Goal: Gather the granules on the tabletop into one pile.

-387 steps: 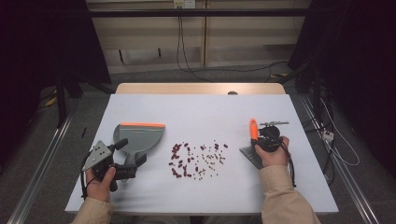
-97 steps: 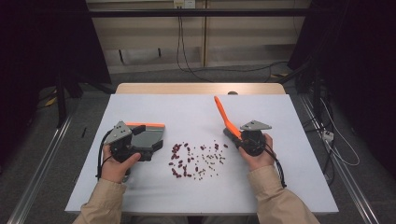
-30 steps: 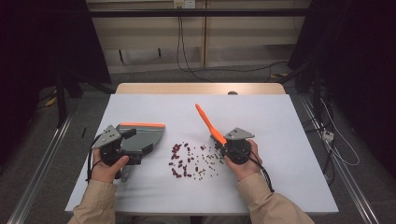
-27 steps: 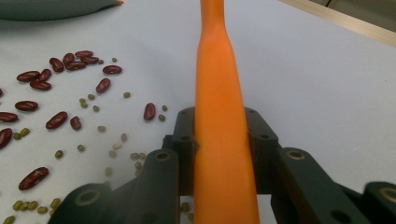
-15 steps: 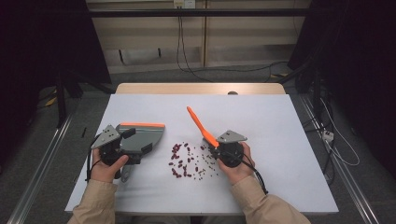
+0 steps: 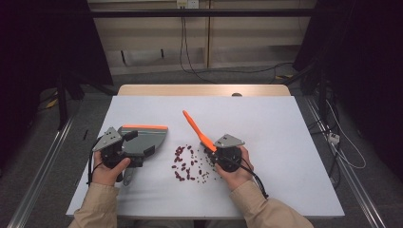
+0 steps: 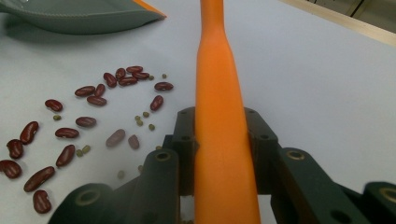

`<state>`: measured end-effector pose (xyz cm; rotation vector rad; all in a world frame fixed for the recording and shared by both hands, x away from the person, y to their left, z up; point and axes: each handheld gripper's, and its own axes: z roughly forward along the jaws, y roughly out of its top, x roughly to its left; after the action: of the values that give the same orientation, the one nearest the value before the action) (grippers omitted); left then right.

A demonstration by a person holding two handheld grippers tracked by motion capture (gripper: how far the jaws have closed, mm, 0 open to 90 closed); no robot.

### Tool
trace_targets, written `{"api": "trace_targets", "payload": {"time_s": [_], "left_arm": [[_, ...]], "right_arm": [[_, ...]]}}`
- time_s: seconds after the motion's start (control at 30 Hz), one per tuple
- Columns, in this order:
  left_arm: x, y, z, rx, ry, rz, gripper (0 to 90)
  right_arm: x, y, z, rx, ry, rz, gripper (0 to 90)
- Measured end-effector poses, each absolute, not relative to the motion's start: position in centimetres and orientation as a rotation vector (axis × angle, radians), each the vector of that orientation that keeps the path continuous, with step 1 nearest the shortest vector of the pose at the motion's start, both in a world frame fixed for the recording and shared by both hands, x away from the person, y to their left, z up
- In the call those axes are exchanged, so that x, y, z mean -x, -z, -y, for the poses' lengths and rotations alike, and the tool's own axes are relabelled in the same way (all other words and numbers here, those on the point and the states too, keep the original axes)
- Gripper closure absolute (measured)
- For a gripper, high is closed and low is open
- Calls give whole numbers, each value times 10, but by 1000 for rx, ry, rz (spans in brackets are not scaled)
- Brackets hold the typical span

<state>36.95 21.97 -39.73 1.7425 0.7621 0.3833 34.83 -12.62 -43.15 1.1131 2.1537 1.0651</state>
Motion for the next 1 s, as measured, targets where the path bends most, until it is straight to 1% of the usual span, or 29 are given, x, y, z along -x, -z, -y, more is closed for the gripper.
{"api": "trace_targets", "payload": {"time_s": [0.57, 1.0], "left_arm": [[-370, 397, -220, -1744, -377, -759, 59], [-369, 398, -222, -1747, -377, -762, 59]], "right_arm": [[-346, 431, 111, -1060, -1102, -2202, 710], [-349, 430, 110, -1049, -1127, -2213, 711]]}}
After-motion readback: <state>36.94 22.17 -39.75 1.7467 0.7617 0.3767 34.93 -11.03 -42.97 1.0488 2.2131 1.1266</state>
